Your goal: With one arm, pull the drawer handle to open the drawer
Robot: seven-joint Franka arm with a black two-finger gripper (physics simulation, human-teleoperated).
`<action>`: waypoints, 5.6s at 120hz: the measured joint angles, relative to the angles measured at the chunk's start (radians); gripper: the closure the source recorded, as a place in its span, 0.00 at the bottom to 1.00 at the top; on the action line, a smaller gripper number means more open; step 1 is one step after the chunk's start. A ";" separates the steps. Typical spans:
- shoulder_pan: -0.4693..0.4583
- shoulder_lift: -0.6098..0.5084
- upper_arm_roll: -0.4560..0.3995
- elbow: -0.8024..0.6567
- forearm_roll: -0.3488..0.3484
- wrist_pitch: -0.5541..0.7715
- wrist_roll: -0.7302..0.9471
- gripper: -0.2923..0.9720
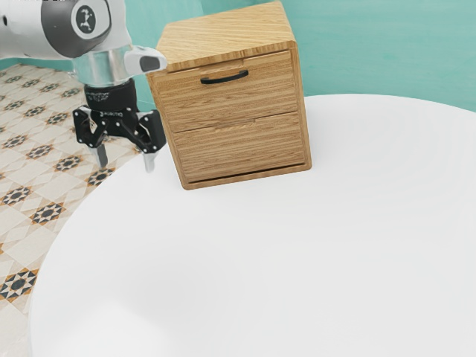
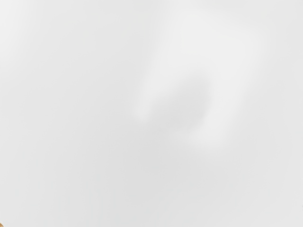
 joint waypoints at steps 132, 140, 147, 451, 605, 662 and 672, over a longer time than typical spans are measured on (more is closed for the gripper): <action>-0.229 0.009 -0.345 0.171 0.107 -0.018 0.007 0.23; -0.134 0.051 -0.331 0.176 0.090 0.031 0.061 0.23; -0.066 0.146 -0.255 0.230 0.039 0.069 0.126 0.23; 0.465 0.652 0.094 0.392 -0.852 0.701 1.375 0.29; 0.519 0.649 0.010 0.452 -0.851 0.754 1.299 0.29; 0.520 0.645 -0.006 0.402 -0.843 0.762 1.303 0.27; 0.516 0.643 -0.002 0.388 -0.841 0.755 1.304 0.29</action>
